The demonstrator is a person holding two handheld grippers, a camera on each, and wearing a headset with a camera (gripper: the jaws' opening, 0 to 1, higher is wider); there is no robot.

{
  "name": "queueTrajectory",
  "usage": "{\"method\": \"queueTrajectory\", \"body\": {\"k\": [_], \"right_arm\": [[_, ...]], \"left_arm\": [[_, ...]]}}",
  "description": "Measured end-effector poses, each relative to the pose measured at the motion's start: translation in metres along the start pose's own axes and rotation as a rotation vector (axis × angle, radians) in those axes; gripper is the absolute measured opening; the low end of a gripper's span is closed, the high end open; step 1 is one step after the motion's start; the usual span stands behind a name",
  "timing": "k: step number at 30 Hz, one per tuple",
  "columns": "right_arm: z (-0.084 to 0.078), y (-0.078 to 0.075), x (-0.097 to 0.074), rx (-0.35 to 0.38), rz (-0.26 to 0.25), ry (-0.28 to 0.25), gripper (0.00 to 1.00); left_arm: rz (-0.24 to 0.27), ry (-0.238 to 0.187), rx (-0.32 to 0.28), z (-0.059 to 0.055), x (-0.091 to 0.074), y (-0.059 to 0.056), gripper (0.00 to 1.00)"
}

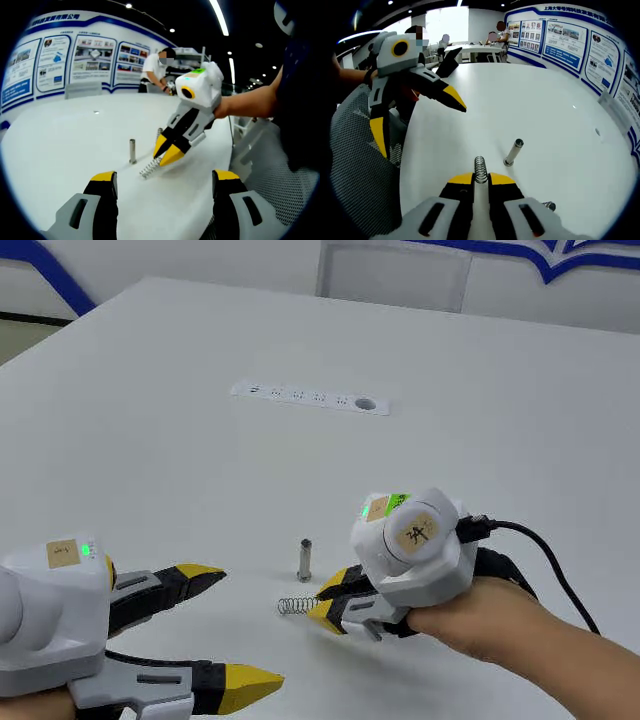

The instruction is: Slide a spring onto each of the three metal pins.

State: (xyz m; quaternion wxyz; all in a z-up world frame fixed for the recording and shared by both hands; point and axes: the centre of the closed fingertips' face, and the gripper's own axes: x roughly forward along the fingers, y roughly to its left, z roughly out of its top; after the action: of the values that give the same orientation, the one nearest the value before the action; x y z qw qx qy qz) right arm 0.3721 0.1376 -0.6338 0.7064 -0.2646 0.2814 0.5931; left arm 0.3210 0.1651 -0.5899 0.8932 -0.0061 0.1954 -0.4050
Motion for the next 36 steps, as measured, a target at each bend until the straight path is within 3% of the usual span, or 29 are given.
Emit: {"method": "queueTrajectory", "body": {"k": [27,36], "right_arm": [[0.015,-0.004,-0.012,-0.016,-0.011,-0.011,0.12],[0.039,-0.010,-0.027,-0.013,-0.027,-0.059,0.12]], "left_arm": [[-0.004,-0.008,-0.002,0.000,0.002,0.000,0.79],[-0.003,-0.014,-0.002,0.001,0.002,0.001,0.79]]}}
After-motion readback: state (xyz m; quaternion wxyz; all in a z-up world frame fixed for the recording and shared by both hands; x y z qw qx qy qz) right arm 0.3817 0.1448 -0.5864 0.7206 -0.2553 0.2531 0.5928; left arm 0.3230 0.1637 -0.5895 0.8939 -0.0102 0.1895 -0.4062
